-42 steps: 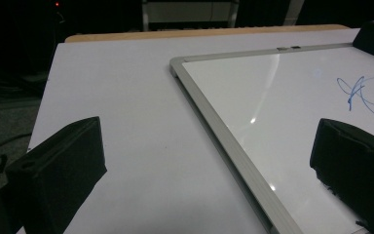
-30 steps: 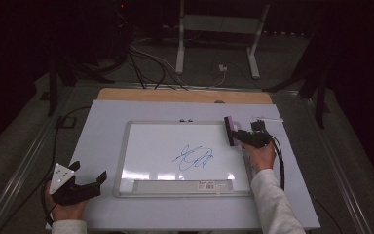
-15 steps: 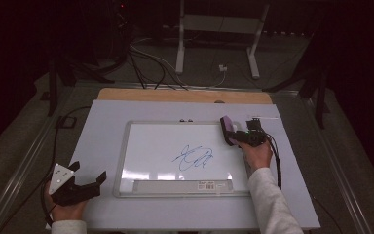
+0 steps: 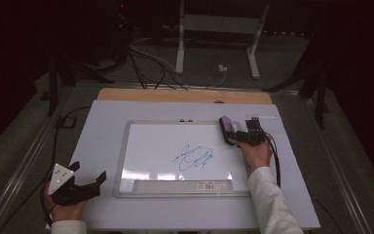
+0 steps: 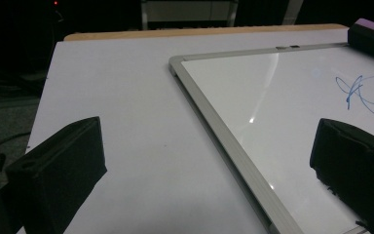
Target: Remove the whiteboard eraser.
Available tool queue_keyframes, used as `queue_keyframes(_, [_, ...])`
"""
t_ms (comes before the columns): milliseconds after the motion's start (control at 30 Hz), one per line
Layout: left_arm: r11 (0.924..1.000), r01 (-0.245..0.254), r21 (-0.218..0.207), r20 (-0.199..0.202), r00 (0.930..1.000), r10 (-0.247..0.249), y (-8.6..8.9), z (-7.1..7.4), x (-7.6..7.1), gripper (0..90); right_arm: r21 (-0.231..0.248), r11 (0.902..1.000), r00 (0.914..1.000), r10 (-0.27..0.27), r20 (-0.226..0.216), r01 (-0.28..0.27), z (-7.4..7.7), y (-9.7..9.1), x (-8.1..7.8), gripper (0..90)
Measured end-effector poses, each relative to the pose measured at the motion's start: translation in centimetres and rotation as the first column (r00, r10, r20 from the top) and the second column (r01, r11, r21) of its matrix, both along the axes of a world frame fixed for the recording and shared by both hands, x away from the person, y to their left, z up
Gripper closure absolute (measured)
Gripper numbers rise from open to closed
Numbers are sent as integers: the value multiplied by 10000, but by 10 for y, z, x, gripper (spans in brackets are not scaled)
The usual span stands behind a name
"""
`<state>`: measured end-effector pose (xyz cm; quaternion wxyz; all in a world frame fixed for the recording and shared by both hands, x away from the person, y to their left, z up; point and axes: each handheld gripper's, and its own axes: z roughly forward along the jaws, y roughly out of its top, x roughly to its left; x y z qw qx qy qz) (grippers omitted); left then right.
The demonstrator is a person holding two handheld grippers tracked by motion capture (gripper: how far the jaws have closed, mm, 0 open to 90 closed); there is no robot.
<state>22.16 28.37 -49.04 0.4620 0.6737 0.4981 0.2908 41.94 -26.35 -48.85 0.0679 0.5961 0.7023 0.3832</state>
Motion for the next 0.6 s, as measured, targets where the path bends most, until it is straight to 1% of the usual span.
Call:
queue_keyframes(67, [10000, 4, -10, 19, 10000, -4, 0, 0, 0, 6, 39, 10000, 10000, 7, -11, -7, 0, 0, 0, 404])
queue_keyframes(100, [10000, 3, -14, 21, 10000, -3, 0, 0, 0, 6, -15, 10000, 10000, 1, -41, -1, -1, 0, 1, 389])
queue_keyframes(200, [10000, 17, -8, 37, 10000, -17, 0, 0, 0, 13, -252, 9997, 9995, -36, -322, 28, -6, 1, 2, 398])
queue_keyframes(233, [10000, 12, -4, 38, 10000, -12, 0, 0, 0, 13, -150, 9999, 9994, -50, -346, 45, -8, 0, 2, 402])
queue_keyframes(267, [10000, 9, -13, 42, 10000, -9, 0, 0, 0, 13, -76, 10000, 9994, -56, -338, 54, -9, 0, 1, 404])
queue_keyframes(400, [10000, 14, -11, 36, 10000, -14, 0, 0, 0, 13, -103, 9999, 9995, -57, -326, 54, -9, 0, 2, 407])
queue_keyframes(533, [10000, 13, -17, 58, 10000, -13, 0, 1, -1, 13, -188, 9997, 9995, -188, -245, 183, -8, -1, 1, 409])
queue_keyframes(600, [10000, 13, -2, 42, 10000, -13, 1, 1, -1, 13, -132, 9998, 9998, -168, -134, 167, -7, -1, 0, 409])
